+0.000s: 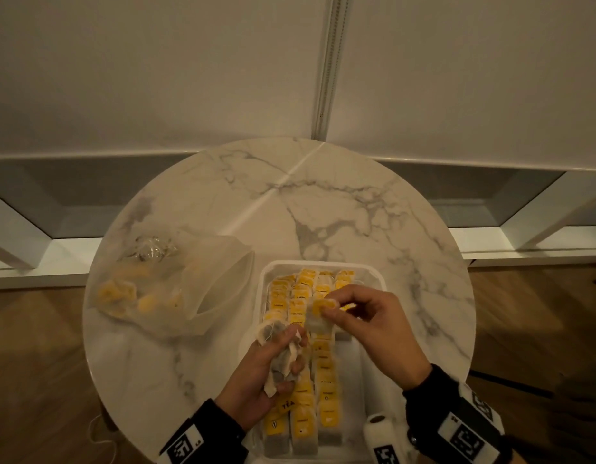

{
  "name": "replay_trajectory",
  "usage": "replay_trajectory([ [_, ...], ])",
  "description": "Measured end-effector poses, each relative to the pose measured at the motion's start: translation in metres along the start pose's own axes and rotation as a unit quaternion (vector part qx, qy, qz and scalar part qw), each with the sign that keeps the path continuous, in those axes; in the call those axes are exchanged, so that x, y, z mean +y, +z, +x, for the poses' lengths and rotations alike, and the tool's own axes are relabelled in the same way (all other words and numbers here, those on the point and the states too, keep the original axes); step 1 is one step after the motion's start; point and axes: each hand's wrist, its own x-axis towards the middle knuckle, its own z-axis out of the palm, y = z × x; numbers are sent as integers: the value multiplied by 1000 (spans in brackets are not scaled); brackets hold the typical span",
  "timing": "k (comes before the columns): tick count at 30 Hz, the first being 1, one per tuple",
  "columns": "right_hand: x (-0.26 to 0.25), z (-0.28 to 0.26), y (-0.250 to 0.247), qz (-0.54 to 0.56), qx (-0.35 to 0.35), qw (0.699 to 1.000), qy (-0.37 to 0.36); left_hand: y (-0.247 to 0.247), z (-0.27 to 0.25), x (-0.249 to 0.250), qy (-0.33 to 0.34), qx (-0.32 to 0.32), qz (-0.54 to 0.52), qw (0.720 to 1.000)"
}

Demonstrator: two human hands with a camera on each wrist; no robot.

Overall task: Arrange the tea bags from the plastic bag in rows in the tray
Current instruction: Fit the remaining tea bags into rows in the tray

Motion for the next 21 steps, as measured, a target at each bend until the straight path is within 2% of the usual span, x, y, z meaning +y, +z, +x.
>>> replay_trajectory([
  [3,-9,4,-15,124,33,991,-31,-2,0,0,-12,3,-32,999],
  [5,-14,6,-25,165,48,984,-35,-3,0,-1,-19,5,-41,999],
  [13,-17,9,-43,191,81,977,-50,0,0,-3,-23,-8,-35,999],
  [21,-12,7,-41,180,91,979,-16,-1,-1,-4,-29,-1,-44,999],
])
